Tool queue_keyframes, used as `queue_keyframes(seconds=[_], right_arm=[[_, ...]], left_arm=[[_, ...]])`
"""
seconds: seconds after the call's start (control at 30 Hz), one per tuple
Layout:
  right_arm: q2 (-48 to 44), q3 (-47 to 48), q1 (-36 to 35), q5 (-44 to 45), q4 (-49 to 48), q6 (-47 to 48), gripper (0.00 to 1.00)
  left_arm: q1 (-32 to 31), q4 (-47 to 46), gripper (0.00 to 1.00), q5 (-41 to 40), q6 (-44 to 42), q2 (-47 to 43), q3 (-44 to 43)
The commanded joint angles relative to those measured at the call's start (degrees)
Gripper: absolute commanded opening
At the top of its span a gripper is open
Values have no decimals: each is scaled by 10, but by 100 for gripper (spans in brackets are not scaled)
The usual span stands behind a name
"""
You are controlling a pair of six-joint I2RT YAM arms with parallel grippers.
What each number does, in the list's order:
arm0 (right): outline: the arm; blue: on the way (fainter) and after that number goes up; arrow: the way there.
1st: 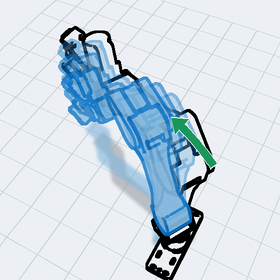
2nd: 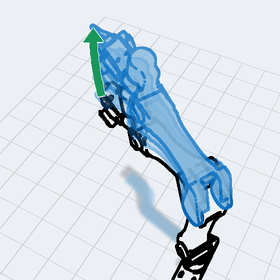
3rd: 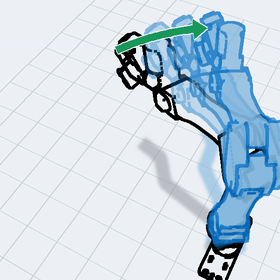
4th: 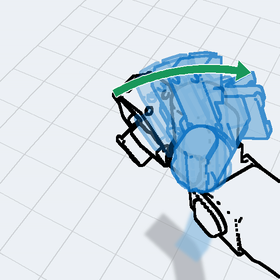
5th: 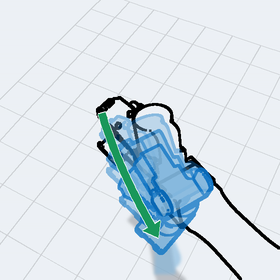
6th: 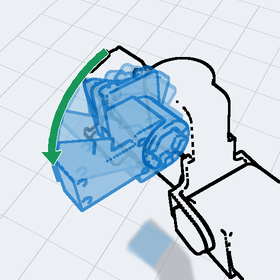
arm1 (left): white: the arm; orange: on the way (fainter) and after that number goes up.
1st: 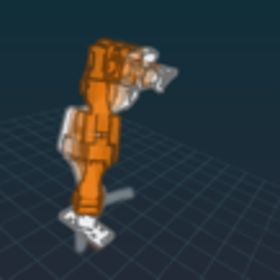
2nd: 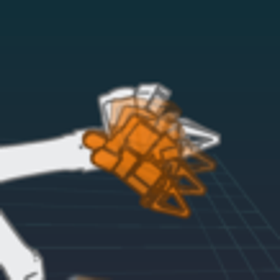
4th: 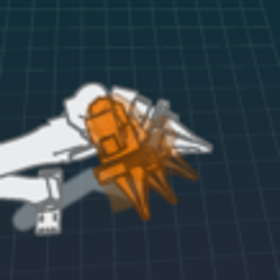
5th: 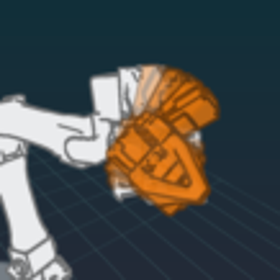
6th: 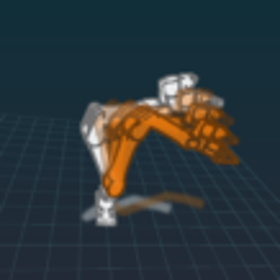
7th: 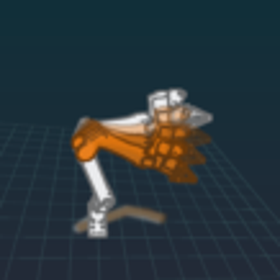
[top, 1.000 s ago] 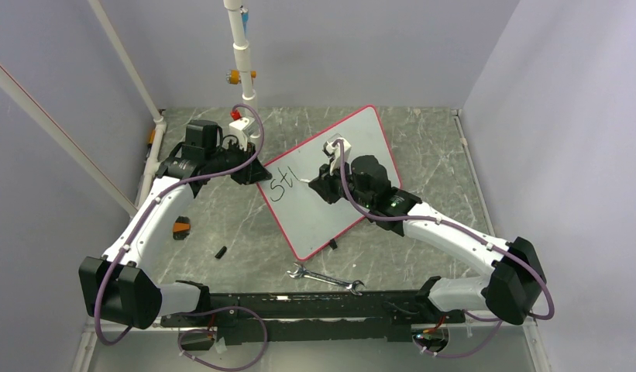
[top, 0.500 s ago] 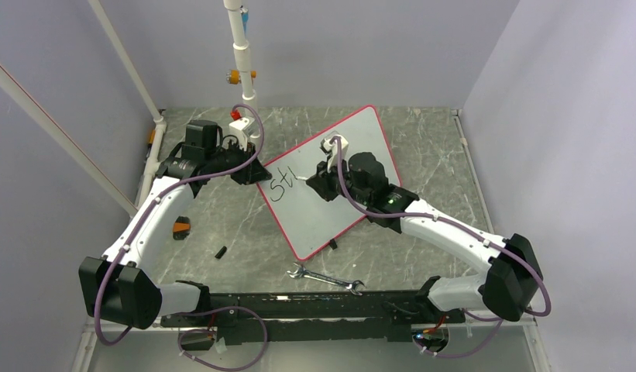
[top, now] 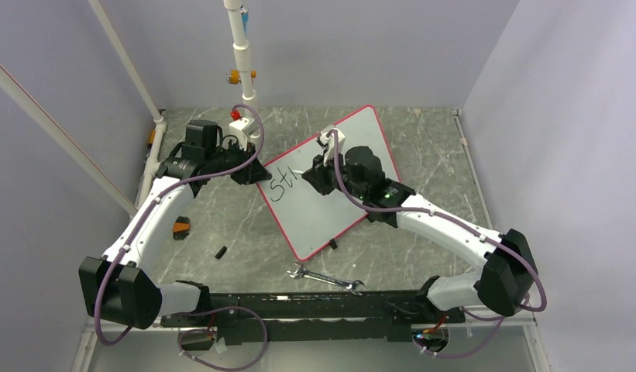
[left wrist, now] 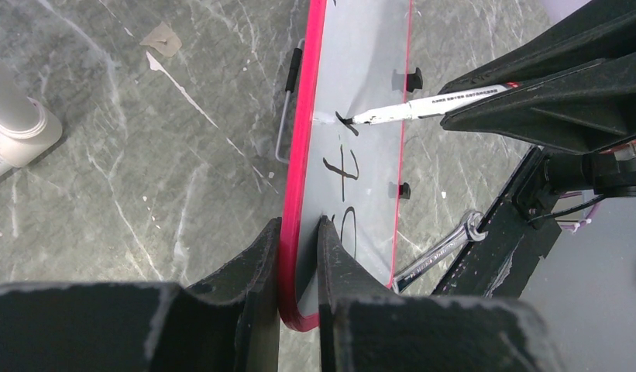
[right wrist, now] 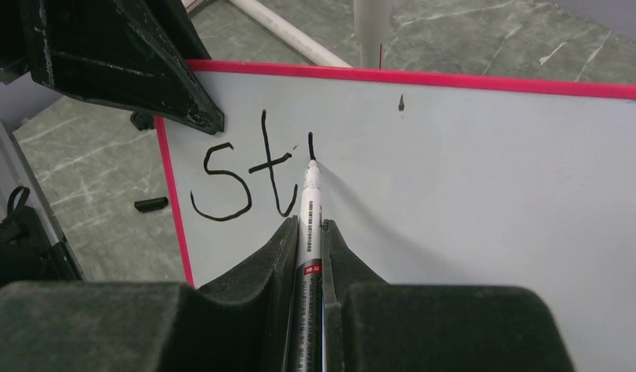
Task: Write a sentence on the whiteboard
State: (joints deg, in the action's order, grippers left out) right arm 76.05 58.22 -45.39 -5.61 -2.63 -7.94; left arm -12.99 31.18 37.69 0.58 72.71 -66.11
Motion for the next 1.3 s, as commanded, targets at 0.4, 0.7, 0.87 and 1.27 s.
queue_keyframes(seconds=[0.4, 0.7, 0.87, 1.27], right_arm=[[27, 48, 2, 39, -2, 13, 0], [27, 57, 2, 49, 5, 12, 0], [2, 56, 2, 54, 4, 9, 0], [-79, 9, 2, 61, -18, -4, 0]], left_arm=[[1, -9, 0, -69, -61, -16, 0], [1, -8, 0, -71, -62, -16, 0], [1, -9, 0, -74, -61, -17, 0], [1, -9, 0, -74, -60, -18, 1]])
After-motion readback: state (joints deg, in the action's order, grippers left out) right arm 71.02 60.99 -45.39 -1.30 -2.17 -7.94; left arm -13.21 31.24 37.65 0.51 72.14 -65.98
